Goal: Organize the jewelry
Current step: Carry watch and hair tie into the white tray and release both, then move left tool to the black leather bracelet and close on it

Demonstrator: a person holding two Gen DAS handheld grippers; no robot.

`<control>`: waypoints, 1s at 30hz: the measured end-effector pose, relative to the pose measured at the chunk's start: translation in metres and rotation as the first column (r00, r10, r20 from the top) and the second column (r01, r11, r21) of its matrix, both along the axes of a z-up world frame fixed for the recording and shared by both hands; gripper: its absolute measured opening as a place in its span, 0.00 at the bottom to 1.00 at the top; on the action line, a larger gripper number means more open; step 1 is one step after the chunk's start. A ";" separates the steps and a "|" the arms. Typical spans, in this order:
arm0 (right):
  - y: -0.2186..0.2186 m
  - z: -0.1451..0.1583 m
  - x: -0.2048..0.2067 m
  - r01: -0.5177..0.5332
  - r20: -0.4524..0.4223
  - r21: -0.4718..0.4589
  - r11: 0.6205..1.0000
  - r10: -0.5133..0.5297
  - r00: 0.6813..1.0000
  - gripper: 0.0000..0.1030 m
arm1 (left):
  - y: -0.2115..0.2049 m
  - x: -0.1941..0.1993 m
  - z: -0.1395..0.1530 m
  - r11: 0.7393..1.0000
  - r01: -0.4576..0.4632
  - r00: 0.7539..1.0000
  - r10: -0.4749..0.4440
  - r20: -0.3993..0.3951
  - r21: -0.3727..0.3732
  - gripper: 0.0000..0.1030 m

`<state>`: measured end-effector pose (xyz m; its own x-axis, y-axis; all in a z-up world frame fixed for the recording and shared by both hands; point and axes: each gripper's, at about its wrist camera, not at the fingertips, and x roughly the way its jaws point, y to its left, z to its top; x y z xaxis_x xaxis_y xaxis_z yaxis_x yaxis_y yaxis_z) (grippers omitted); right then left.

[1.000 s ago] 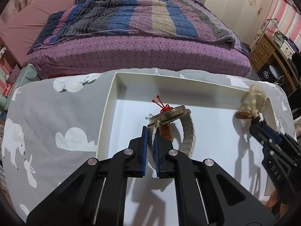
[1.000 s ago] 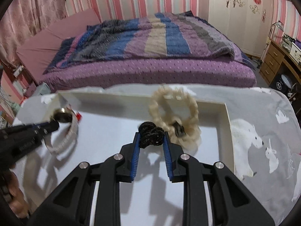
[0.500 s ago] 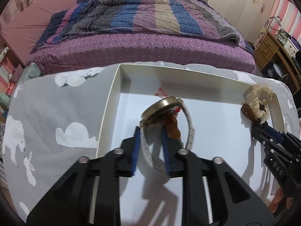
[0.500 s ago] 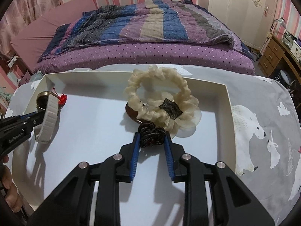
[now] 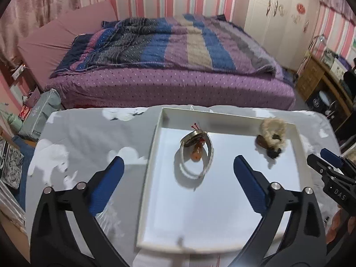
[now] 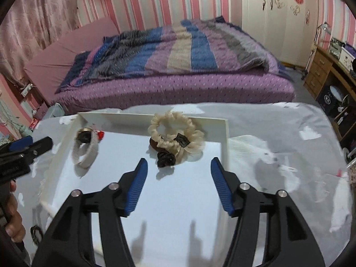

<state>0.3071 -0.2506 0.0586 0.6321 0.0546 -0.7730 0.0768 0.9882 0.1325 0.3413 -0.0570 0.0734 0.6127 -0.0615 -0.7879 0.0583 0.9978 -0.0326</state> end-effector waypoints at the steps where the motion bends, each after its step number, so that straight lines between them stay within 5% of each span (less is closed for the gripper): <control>1: -0.001 0.007 -0.010 -0.005 0.013 -0.004 1.000 0.005 1.000 0.68 | 0.005 -0.007 0.004 1.000 -0.004 1.000 0.004 0.003 0.002 0.97; 6: -0.013 0.034 -0.066 0.012 0.086 -0.047 0.999 -0.008 0.996 0.89 | 0.036 -0.058 0.024 0.998 -0.047 0.998 0.045 0.037 0.038 0.97; 15: -0.035 0.040 -0.151 0.042 0.103 -0.103 0.994 -0.031 0.994 0.89 | 0.082 -0.157 0.018 0.980 -0.141 0.986 0.127 0.104 0.143 0.97; 19: -0.041 0.032 -0.190 0.106 0.172 -0.125 0.986 -0.084 0.981 0.91 | 0.091 -0.194 0.000 0.980 -0.168 0.979 0.154 0.133 0.104 0.97; 24: -0.057 0.010 -0.223 0.163 0.246 -0.080 0.983 -0.139 0.959 0.94 | 0.095 -0.213 -0.020 0.978 -0.189 0.970 0.173 0.168 0.085 0.97; 30: -0.078 -0.007 -0.225 0.245 0.259 -0.186 0.952 -0.193 0.946 0.94 | 0.110 -0.206 -0.045 0.970 -0.224 0.967 0.209 0.146 0.097 0.97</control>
